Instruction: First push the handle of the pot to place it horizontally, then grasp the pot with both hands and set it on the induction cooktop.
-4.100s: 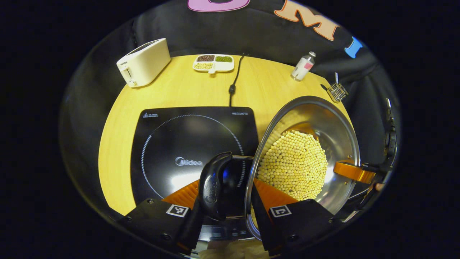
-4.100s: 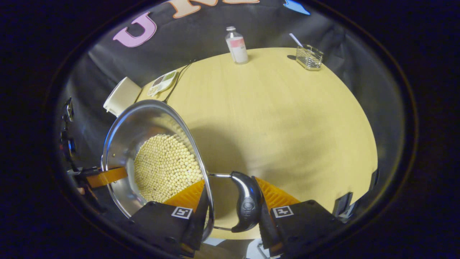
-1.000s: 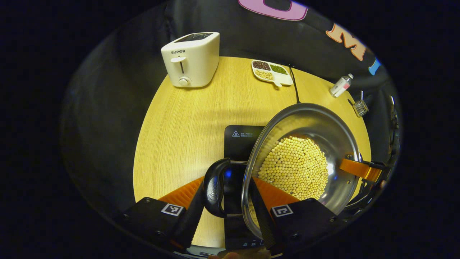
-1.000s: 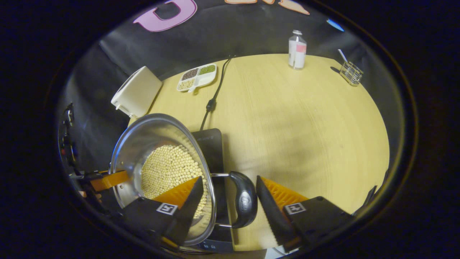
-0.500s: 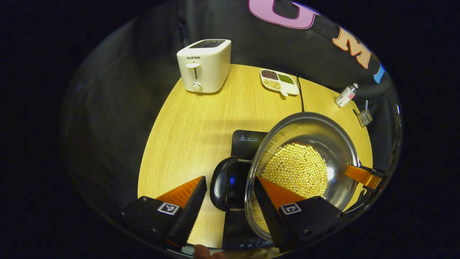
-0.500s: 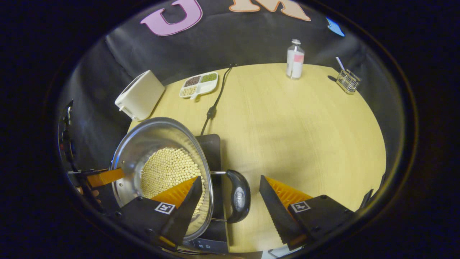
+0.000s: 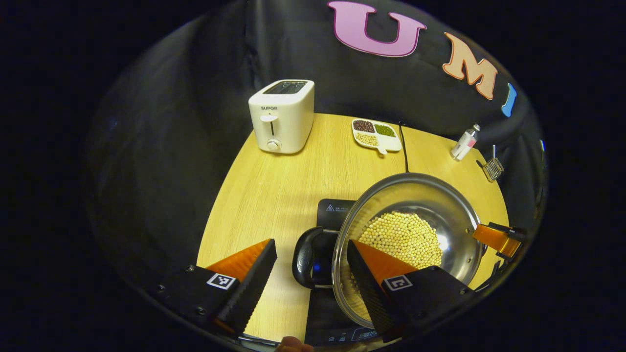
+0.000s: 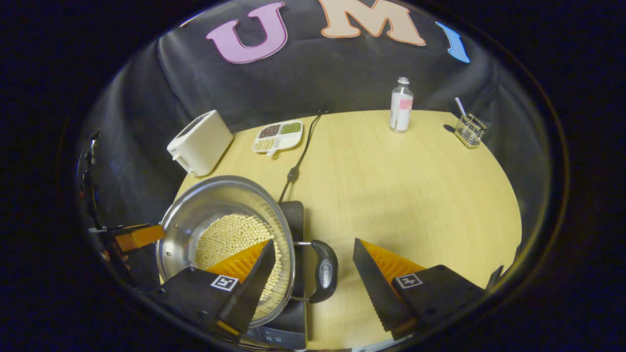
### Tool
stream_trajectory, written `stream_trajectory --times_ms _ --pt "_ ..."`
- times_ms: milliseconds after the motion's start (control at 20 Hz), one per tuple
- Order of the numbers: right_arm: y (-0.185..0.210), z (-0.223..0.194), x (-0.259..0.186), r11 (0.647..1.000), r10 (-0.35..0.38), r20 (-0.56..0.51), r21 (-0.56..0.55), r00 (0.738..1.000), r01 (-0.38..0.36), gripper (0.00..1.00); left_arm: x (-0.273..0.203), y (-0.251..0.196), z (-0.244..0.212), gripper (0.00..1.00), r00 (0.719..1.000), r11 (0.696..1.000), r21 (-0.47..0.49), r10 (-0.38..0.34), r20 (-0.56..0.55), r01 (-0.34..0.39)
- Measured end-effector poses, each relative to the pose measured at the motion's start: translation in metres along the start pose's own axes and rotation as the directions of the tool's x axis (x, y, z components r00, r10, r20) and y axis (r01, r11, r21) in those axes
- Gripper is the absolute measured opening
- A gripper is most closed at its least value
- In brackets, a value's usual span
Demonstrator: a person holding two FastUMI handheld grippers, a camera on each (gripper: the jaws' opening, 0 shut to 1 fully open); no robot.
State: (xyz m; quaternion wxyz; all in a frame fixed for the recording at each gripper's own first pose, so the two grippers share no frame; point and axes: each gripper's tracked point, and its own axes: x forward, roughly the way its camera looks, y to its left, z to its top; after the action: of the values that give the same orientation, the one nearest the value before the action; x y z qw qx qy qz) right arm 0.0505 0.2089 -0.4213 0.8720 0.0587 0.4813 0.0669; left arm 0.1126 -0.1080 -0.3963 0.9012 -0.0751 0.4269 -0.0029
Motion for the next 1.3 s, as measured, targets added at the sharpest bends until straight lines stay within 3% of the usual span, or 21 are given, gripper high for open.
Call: stream_trajectory --times_ms 50,100,200,250,350,500,550,700,750,800,900,950,1000,1100,1150,1200,1250,1300 --pt "-0.001 0.005 -0.003 1.000 0.001 0.026 -0.006 1.000 -0.001 1.00 0.000 0.001 0.004 0.99 1.000 1.000 0.002 0.008 0.028 -0.008" --pt "-0.002 0.010 -0.008 1.000 0.003 0.054 -0.010 0.999 -0.003 0.95 0.000 0.002 0.010 0.95 0.998 1.000 0.005 0.021 0.060 -0.021" --pt "-0.006 0.022 -0.018 1.000 0.002 0.109 -0.018 0.994 0.000 1.00 0.003 0.004 0.021 0.94 0.991 0.999 0.008 0.040 0.128 -0.042" --pt "-0.010 0.028 -0.024 1.000 0.001 0.139 -0.026 0.990 0.003 0.94 0.003 0.004 0.027 0.94 0.986 0.999 0.011 0.051 0.159 -0.053" --pt "-0.021 0.047 -0.041 0.999 -0.006 0.210 -0.044 0.978 0.016 0.94 0.000 0.003 0.040 0.94 0.971 0.997 0.017 0.069 0.229 -0.075" --pt "-0.034 0.077 -0.069 0.995 -0.013 0.320 -0.086 0.947 0.043 0.94 -0.005 -0.006 0.062 0.93 0.939 0.996 0.019 0.071 0.336 -0.083" --pt "-0.041 0.088 -0.077 0.993 -0.015 0.352 -0.107 0.936 0.056 0.99 -0.008 -0.011 0.068 0.93 0.927 0.997 0.015 0.068 0.368 -0.079" --pt "-0.058 0.116 -0.111 0.982 -0.001 0.435 -0.170 0.900 0.084 0.94 -0.022 -0.028 0.088 0.93 0.892 0.997 -0.011 0.070 0.446 -0.072" --pt "-0.064 0.124 -0.122 0.979 0.007 0.460 -0.183 0.888 0.088 1.00 -0.032 -0.036 0.093 0.93 0.880 0.998 -0.019 0.066 0.469 -0.065" --pt "-0.069 0.132 -0.135 0.977 0.013 0.486 -0.191 0.874 0.092 0.94 -0.044 -0.045 0.101 0.93 0.863 0.998 -0.022 0.059 0.502 -0.056" --pt "-0.074 0.151 -0.163 0.976 0.026 0.540 -0.197 0.841 0.096 0.95 -0.069 -0.068 0.113 0.93 0.831 0.998 -0.023 0.059 0.553 -0.055" --pt "-0.081 0.161 -0.180 0.975 0.031 0.566 -0.197 0.824 0.099 1.00 -0.083 -0.083 0.118 0.93 0.814 0.998 -0.025 0.058 0.578 -0.053" --pt "-0.087 0.170 -0.197 0.976 0.035 0.594 -0.194 0.804 0.101 0.96 -0.096 -0.098 0.124 0.93 0.799 0.999 -0.021 0.051 0.600 -0.047" --pt "-0.103 0.193 -0.235 0.978 0.030 0.652 -0.175 0.757 0.112 0.96 -0.121 -0.131 0.139 0.93 0.762 0.999 0.002 0.028 0.647 -0.039" --pt "-0.110 0.200 -0.252 0.980 0.033 0.677 -0.167 0.735 0.110 0.96 -0.133 -0.147 0.143 0.88 0.746 0.999 0.010 0.017 0.665 -0.032" --pt "-0.116 0.208 -0.271 0.982 0.041 0.702 -0.158 0.711 0.099 0.96 -0.147 -0.164 0.148 0.93 0.731 1.000 0.016 0.006 0.683 -0.022" --pt "-0.122 0.216 -0.289 0.985 0.050 0.724 -0.151 0.688 0.088 0.96 -0.161 -0.181 0.150 0.88 0.716 1.000 0.017 -0.007 0.698 -0.007" --pt "-0.130 0.223 -0.308 0.986 0.057 0.744 -0.148 0.666 0.080 0.96 -0.173 -0.198 0.152 0.93 0.704 1.000 0.018 -0.020 0.710 0.010"
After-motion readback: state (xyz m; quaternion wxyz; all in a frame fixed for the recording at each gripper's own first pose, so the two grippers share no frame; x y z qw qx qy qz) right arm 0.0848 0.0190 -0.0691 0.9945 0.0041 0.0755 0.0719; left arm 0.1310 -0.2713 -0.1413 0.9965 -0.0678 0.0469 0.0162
